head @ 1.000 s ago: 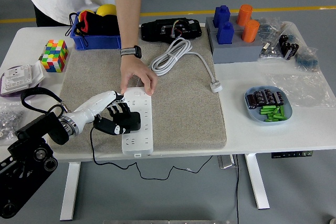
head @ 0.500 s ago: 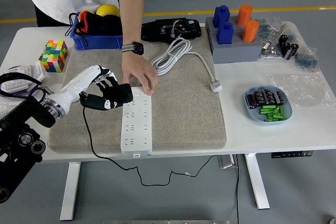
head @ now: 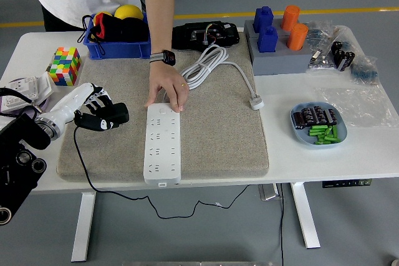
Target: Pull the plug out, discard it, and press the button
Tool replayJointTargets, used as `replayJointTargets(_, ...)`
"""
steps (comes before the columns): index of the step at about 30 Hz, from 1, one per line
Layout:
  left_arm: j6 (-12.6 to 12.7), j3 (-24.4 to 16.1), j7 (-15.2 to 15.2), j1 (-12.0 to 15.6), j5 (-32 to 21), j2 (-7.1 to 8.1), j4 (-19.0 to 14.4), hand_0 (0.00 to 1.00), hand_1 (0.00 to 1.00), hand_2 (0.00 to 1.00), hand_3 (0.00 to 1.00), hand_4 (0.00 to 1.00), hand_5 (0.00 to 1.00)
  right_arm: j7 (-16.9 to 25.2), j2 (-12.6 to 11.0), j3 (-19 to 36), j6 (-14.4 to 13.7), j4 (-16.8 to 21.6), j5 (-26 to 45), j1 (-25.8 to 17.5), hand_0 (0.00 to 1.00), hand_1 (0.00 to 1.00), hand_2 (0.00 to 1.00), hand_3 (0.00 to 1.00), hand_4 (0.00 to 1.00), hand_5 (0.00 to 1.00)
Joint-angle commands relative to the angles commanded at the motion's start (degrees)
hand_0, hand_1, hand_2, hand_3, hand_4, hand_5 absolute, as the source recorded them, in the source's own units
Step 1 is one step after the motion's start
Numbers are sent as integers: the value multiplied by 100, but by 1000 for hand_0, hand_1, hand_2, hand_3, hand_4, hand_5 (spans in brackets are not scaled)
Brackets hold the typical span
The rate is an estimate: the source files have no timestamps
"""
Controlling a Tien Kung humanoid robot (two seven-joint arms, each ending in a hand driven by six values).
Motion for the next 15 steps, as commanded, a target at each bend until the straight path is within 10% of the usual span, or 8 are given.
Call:
replayJointTargets(7,-18,84,-52,43,-220,-49,35,467,449,457,577,815,2,12,1,1,2,0,1,3,705,679,663,617,712,492)
replayJointTargets(8,-22,96,-53,42,-229,-52,35,662,644,611,704,874,2,13,1,6,0,0,1,1,699,678,662,617,712,490)
replayJointTargets(15,11,117,-43,87,-285,-102,68,670,686,670,795,961,2,8,11,22,10,0,-15,6,694,678,664,617,712,490)
